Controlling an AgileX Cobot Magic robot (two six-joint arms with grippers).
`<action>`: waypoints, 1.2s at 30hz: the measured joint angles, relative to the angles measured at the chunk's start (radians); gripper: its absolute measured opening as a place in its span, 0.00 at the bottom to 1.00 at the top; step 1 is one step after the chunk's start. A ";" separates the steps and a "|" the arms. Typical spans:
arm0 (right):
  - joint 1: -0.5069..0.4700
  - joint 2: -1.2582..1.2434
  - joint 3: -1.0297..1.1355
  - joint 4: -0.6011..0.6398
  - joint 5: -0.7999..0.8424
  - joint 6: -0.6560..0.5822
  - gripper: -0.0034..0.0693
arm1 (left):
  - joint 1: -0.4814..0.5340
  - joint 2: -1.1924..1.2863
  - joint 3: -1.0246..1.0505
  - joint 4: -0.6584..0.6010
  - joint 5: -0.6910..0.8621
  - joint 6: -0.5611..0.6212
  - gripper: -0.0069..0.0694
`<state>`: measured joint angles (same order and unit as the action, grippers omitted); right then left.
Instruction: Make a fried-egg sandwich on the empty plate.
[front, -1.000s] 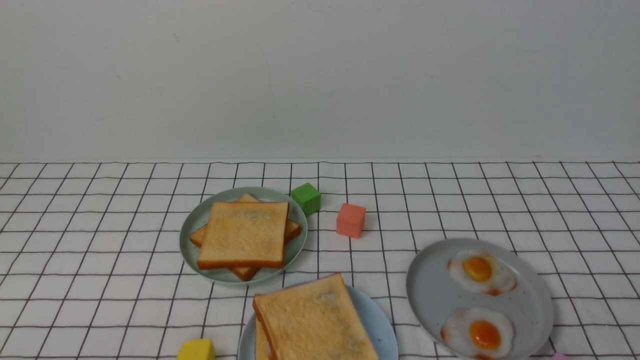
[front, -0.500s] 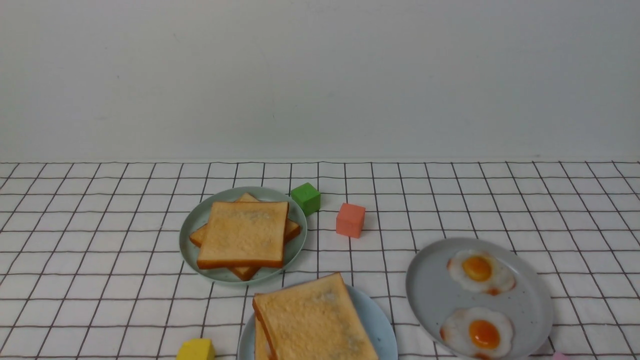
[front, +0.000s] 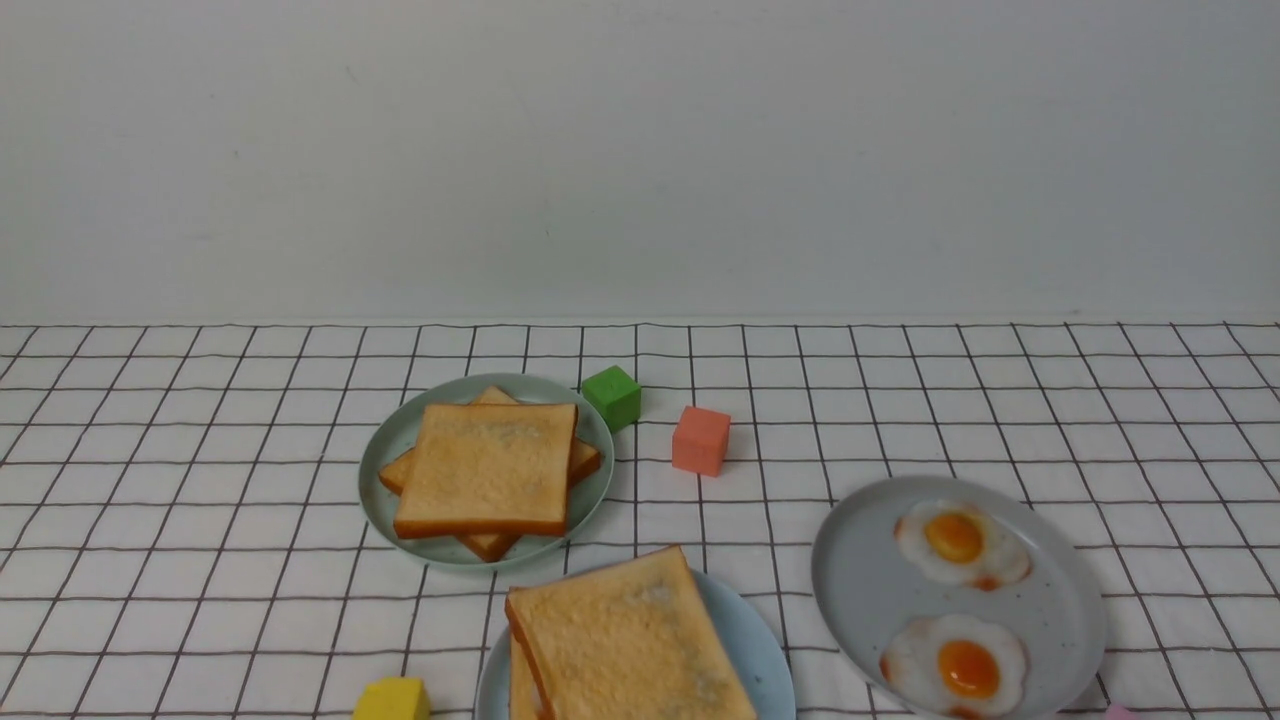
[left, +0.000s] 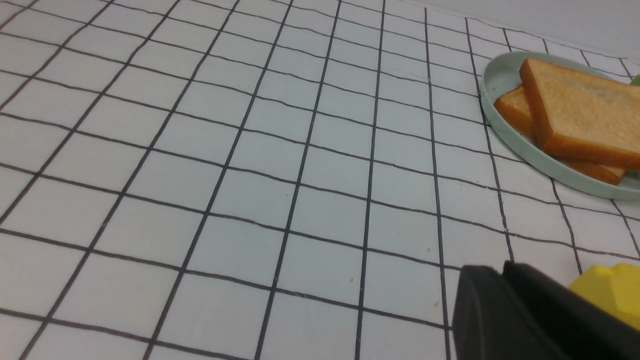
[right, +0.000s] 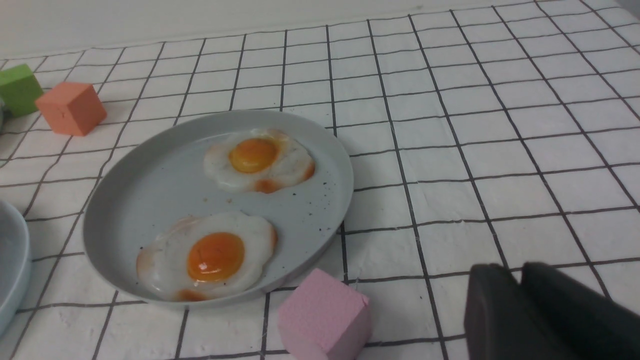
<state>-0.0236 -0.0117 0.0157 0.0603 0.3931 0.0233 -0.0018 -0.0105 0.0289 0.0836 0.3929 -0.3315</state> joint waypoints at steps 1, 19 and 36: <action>0.000 0.000 0.000 0.000 0.000 0.000 0.19 | 0.000 0.000 0.000 0.000 0.000 0.000 0.17; -0.001 0.000 0.000 0.000 0.000 0.000 0.23 | 0.000 0.000 0.000 0.000 0.000 0.000 0.19; -0.004 0.000 0.000 0.000 0.000 0.000 0.23 | 0.000 0.000 0.000 0.000 0.000 0.000 0.20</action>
<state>-0.0280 -0.0117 0.0157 0.0603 0.3931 0.0233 -0.0018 -0.0105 0.0289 0.0836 0.3929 -0.3315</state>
